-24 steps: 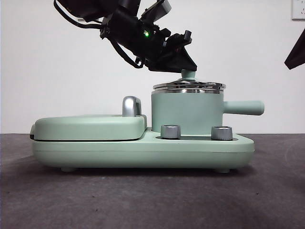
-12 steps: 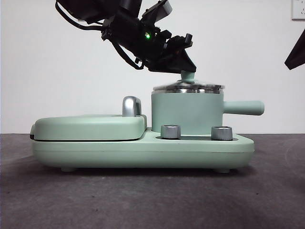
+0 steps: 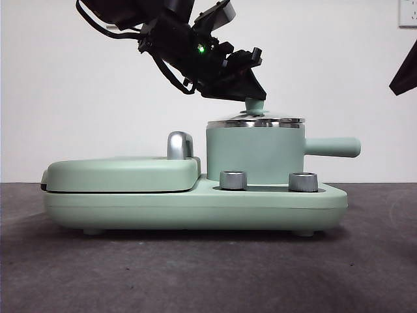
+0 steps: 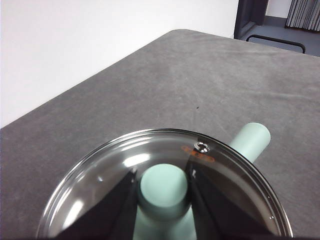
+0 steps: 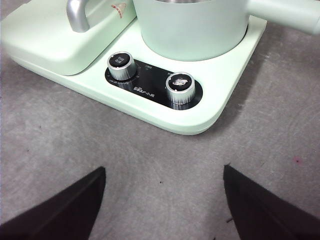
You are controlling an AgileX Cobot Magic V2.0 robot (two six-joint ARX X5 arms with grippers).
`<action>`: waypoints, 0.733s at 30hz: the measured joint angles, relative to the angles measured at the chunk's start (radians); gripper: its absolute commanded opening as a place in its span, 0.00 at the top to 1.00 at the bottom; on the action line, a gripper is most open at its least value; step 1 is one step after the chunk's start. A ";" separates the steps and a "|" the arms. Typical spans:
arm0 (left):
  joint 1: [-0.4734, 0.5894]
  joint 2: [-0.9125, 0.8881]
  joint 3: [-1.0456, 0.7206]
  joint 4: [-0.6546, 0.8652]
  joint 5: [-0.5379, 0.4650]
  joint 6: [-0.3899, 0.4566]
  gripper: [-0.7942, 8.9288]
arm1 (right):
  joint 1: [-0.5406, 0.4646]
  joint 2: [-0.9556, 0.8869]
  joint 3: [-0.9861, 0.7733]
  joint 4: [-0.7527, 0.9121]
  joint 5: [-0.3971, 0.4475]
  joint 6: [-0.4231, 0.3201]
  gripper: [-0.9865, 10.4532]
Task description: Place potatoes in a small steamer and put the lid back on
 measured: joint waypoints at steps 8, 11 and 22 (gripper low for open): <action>0.000 -0.022 0.000 -0.042 -0.001 0.008 0.90 | 0.000 0.000 0.000 0.000 0.000 0.000 0.59; 0.000 -0.023 0.000 -0.044 -0.001 0.008 0.90 | 0.000 0.000 0.000 0.000 0.000 0.000 0.59; -0.001 -0.023 -0.003 0.001 -0.004 0.008 0.90 | 0.000 0.000 0.000 -0.003 0.000 0.000 0.59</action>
